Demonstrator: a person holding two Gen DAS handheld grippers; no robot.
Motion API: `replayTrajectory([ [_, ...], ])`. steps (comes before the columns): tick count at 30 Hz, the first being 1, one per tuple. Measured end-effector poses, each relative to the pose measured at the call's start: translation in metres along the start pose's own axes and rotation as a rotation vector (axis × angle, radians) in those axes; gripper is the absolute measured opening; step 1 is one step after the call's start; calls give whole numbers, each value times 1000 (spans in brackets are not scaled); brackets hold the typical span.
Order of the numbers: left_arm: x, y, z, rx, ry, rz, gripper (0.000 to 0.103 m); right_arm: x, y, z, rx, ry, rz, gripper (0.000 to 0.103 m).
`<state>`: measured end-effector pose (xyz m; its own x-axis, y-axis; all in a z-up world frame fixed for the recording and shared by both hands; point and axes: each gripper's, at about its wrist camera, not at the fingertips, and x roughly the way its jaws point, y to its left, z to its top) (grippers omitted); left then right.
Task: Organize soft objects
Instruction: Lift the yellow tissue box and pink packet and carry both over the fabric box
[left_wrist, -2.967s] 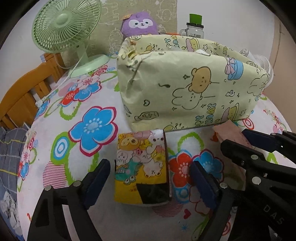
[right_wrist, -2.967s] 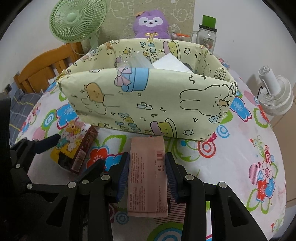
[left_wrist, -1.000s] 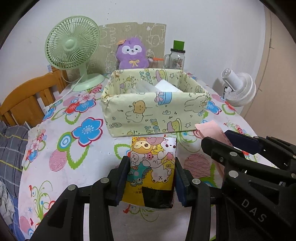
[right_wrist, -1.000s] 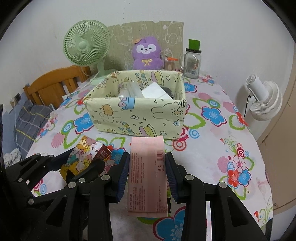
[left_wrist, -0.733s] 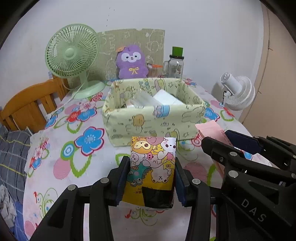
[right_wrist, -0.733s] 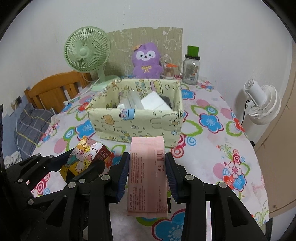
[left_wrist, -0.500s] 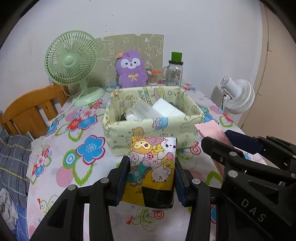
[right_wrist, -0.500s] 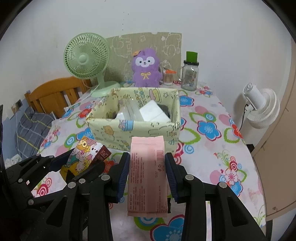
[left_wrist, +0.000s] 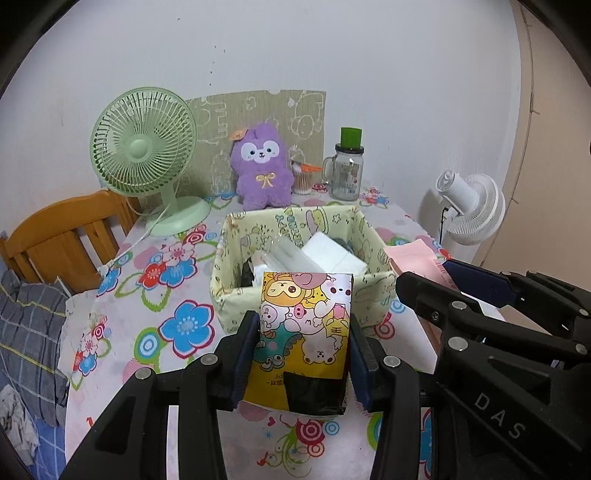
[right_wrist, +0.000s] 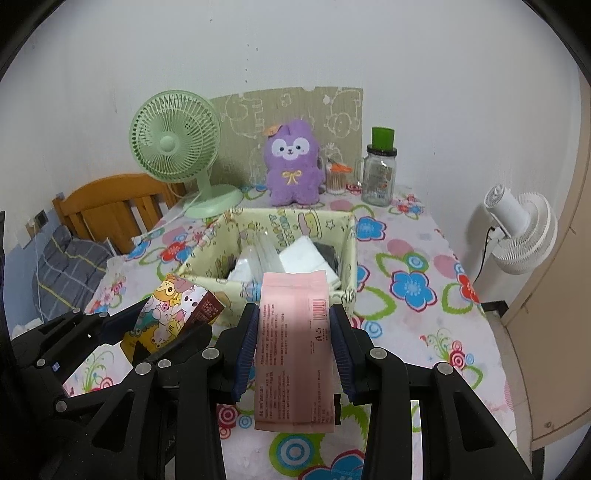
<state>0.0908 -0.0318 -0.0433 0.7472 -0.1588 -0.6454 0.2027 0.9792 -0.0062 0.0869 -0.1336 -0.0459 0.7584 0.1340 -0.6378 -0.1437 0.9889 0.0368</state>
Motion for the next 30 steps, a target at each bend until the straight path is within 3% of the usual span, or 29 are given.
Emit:
replayTrajectory([
  [30,18,2,50,22,-50,-10,46,9,-11,49,16,-53,-15,42],
])
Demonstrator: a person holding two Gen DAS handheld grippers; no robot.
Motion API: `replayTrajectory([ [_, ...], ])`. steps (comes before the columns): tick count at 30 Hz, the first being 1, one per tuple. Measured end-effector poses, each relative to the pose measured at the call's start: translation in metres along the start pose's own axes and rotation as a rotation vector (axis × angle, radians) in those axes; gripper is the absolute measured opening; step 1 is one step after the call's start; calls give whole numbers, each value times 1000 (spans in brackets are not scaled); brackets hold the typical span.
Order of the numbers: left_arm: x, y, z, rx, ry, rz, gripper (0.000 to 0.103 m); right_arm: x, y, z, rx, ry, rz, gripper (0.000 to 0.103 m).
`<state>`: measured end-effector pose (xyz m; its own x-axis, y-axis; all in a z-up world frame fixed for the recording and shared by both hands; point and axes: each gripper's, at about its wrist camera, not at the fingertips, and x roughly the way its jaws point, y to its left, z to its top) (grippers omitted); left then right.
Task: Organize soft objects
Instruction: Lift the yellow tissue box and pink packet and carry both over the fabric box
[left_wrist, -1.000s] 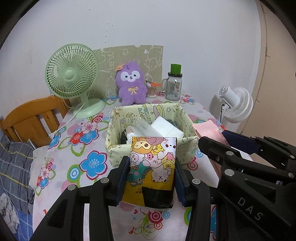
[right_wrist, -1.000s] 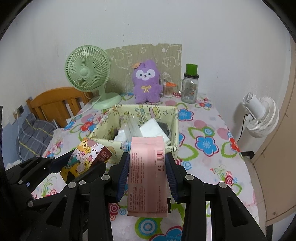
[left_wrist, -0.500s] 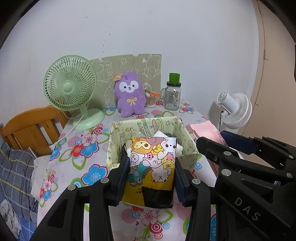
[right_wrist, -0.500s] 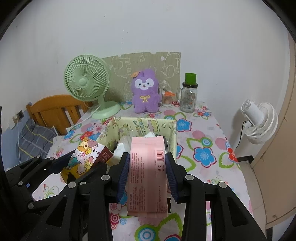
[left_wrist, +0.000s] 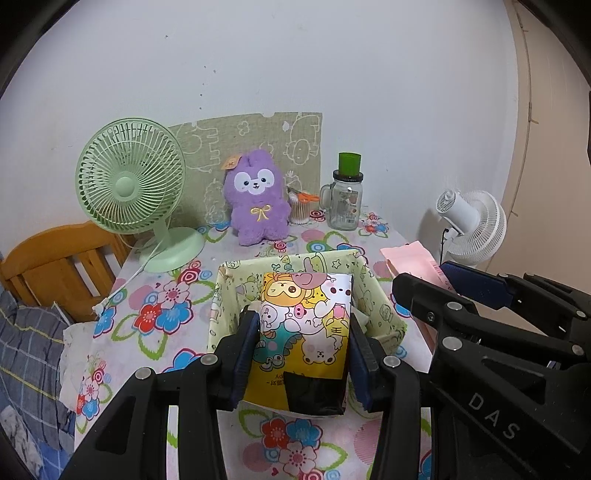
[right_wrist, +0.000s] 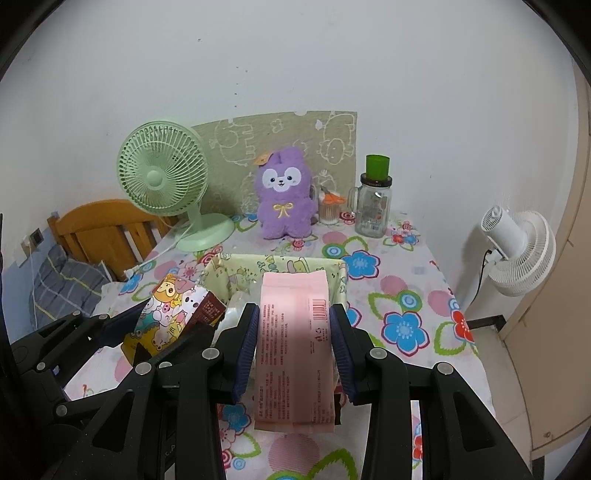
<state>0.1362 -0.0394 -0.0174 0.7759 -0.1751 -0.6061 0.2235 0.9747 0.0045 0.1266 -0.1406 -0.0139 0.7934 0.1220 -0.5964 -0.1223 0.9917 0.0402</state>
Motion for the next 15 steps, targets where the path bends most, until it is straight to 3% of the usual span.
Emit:
replayTrajectory([
  [15,30,12,18,-8,18,-11,46,34,-2,21,-3,19,-7,42],
])
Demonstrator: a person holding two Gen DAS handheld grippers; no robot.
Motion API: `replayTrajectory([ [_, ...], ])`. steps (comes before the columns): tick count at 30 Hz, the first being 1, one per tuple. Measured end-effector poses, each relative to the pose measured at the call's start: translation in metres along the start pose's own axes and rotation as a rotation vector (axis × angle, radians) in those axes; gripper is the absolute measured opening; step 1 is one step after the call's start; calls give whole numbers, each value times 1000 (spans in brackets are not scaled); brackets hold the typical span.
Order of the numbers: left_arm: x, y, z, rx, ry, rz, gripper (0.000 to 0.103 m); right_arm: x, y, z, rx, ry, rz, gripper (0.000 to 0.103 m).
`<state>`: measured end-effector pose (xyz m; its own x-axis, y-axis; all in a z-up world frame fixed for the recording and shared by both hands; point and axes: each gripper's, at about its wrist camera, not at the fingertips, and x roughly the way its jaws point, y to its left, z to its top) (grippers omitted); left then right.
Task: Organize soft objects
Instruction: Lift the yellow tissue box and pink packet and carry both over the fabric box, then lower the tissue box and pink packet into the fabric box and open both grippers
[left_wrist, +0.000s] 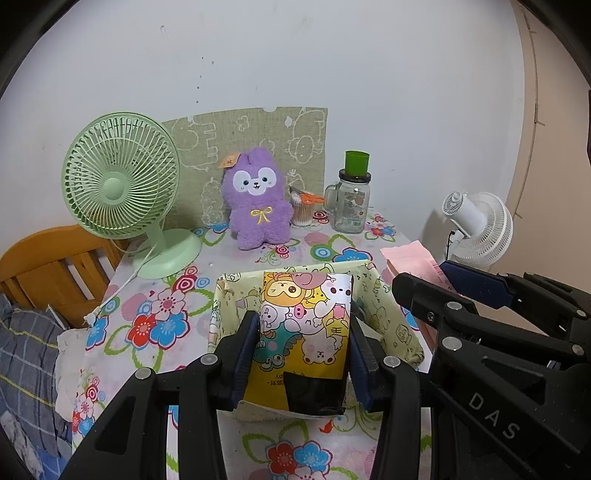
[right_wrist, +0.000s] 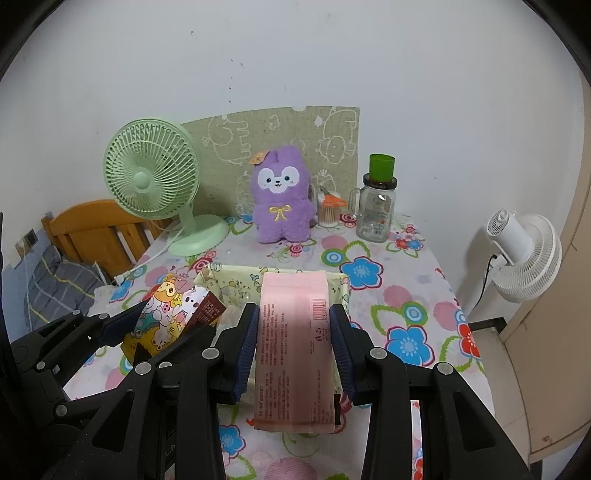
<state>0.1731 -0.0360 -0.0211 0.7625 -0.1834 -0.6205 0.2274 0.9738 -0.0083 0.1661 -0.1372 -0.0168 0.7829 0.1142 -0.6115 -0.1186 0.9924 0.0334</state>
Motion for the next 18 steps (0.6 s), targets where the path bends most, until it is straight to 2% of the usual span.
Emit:
replayTrajectory([
  [18,57,9,5,-24,86,-3,47,56,-9,9,9,80,-7,42],
])
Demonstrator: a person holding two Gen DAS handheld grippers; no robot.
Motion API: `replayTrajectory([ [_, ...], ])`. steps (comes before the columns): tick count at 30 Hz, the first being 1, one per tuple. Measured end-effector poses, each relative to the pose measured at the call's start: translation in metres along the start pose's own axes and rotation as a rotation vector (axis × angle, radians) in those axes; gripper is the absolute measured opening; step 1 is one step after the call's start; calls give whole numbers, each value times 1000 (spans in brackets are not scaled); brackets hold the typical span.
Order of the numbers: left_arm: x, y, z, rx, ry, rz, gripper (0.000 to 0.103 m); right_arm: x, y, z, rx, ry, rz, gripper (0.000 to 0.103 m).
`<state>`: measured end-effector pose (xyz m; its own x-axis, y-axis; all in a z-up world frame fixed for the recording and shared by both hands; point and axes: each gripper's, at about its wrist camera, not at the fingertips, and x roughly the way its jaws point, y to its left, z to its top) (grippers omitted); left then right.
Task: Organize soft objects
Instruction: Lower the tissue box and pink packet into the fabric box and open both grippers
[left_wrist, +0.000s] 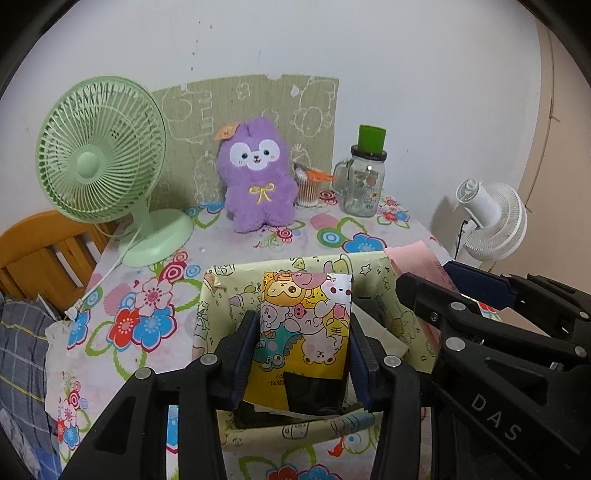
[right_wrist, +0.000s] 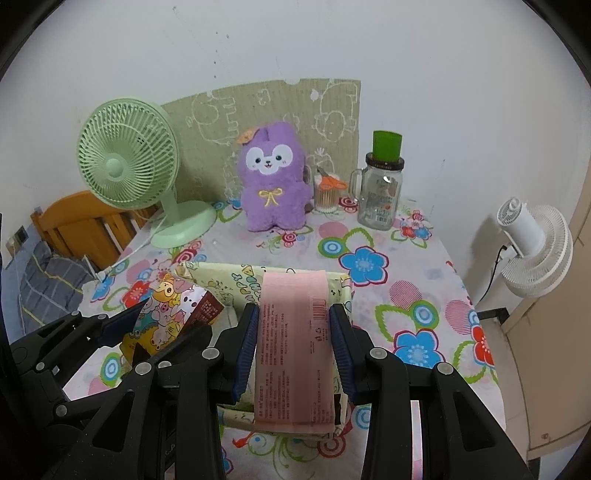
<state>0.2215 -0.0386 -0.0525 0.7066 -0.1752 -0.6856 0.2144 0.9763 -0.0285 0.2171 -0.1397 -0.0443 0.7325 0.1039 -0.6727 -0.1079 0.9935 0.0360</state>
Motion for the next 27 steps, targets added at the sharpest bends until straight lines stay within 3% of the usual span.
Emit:
replayTrajectory([
  [7,21,11,-4,-29,41,19,51,23,0,0,-9,44,7,42],
  [9,24,14,-5,-36,49,22,57,28,1,-1,-13,54,9,42],
  [11,26,15,-7,-39,43,40,78,32,2,-2,-10,62,14,42],
  [12,25,16,-8,-37,33,53,81,34,2,-2,-10,64,15,42],
  [27,28,17,-18,4,70,34,87,64,12,-6,-13,124,54,42],
])
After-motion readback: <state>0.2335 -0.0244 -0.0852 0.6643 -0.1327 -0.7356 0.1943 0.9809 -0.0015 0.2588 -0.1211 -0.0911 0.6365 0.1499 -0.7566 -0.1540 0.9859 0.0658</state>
